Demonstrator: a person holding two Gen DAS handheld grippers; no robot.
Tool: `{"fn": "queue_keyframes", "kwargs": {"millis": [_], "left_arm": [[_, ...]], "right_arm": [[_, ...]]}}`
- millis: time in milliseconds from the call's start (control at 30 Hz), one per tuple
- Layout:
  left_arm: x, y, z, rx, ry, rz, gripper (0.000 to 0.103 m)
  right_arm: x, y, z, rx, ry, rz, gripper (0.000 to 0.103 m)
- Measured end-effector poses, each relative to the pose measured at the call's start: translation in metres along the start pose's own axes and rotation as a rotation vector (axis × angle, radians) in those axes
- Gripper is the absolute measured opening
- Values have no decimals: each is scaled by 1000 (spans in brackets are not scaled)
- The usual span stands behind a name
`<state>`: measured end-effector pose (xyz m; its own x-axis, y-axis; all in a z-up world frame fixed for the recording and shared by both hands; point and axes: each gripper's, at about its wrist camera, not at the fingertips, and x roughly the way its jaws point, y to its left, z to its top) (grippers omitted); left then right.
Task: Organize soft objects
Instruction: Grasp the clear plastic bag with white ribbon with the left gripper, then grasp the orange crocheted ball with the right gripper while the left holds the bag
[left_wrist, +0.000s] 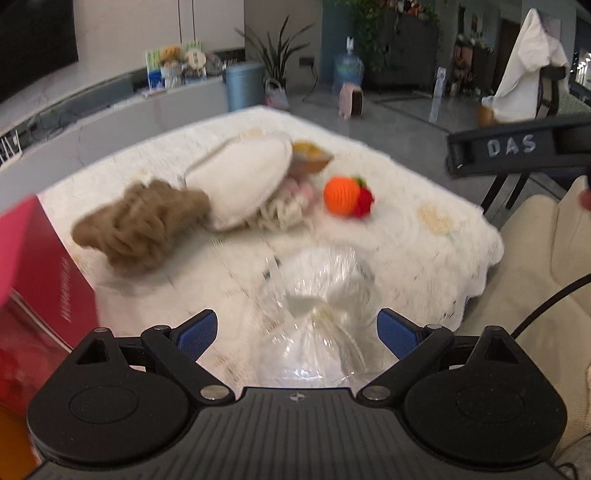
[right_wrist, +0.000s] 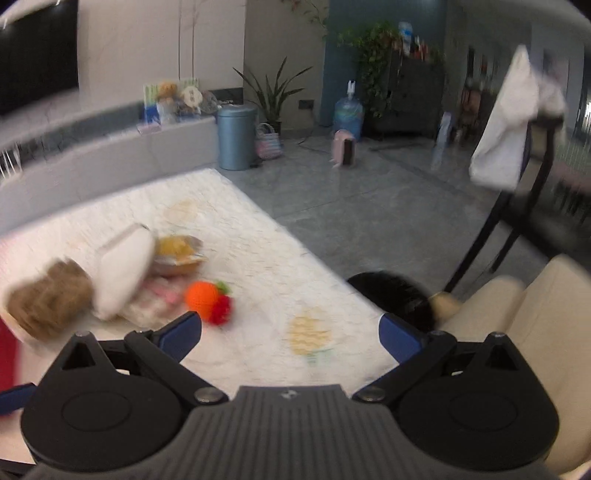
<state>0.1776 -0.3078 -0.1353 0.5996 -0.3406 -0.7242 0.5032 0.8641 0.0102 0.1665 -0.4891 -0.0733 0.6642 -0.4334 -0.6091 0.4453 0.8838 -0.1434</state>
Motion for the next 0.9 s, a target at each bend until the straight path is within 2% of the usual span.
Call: {"fn": "queue_keyframes", "kwargs": {"millis": [67,133,233,267,333,467,633,767,900], "left_arm": [[12,2,-2,-18,30,-15,103],[23,6,-5,-37,49,-7,103],[29,14,-8,-51,31,-14,103],[28,16,-11,-52,18,-25,100],[26,19,-12,-53,-2,-17,83],[19,24,-15,-14,7,20,71],[8,43,-20,-84,23,46,69],[5,54,-27,-102,12,77,70],[5,55,-26,-115,-1,97,71]], "right_arm": [[7,-2,-4,0,17,-3,100],[16,-4,-6,40,42,45,100],[26,-1,-9,69,56,106,100],[27,2,-9,63,51,118,100],[28,13,-10,39,23,133,100],[41,35,-13,50,-91,96,100],[66,62,-19,130,-94,159,100],[72,68,-17,139,-122,143,100],[87,70,-17,123,-107,127,100]]}}
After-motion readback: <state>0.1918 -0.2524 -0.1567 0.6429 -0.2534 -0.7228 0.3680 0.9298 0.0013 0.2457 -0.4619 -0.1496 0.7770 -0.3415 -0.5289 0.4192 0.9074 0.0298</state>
